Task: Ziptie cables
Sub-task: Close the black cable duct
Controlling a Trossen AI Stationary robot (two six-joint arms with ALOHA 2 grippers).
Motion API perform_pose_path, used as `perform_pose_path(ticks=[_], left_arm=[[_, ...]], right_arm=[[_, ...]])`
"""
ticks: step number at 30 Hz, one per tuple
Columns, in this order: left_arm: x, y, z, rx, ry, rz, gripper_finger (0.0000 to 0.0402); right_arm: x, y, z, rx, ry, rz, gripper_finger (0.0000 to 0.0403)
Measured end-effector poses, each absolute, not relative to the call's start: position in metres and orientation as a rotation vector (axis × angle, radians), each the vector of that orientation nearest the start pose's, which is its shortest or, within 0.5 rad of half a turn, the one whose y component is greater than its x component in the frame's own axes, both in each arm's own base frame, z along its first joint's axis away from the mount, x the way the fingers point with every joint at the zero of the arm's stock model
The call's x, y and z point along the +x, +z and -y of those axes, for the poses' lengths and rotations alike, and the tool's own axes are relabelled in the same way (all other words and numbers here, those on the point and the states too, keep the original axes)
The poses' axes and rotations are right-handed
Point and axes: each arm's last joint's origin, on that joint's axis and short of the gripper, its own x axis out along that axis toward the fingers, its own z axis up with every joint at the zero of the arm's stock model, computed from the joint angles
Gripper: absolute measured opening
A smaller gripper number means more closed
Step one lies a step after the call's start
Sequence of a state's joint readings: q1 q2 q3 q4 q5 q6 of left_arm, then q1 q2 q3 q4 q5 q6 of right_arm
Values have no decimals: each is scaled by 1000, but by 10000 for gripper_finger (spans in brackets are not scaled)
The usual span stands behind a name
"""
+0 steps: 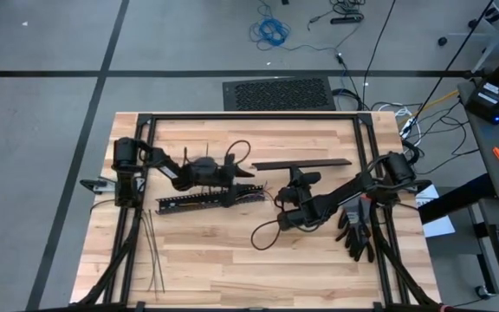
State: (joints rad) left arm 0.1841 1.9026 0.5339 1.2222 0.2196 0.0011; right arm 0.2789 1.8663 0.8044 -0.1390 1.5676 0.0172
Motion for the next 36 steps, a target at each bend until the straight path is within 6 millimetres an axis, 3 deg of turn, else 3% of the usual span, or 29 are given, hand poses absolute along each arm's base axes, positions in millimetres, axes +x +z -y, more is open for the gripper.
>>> perform_pose_path(ticks=[6,14,20,27,36], left_arm=[[305,108,-47,57,36,-182,170],[307,132,-27,361,52,-104,170],[304,141,-16,560,314,-174,170],[304,140,-17,568,339,-200,170],[318,156,-17,556,332,-117,169]], right_arm=[[289,112,-56,-1002,-1121,-746,1],[290,111,-56,-984,-1083,-769,1],[290,110,-56,-973,-1069,-775,1],[290,110,-56,-974,-1065,-778,1],[290,110,-56,-970,-1051,-787,1]])
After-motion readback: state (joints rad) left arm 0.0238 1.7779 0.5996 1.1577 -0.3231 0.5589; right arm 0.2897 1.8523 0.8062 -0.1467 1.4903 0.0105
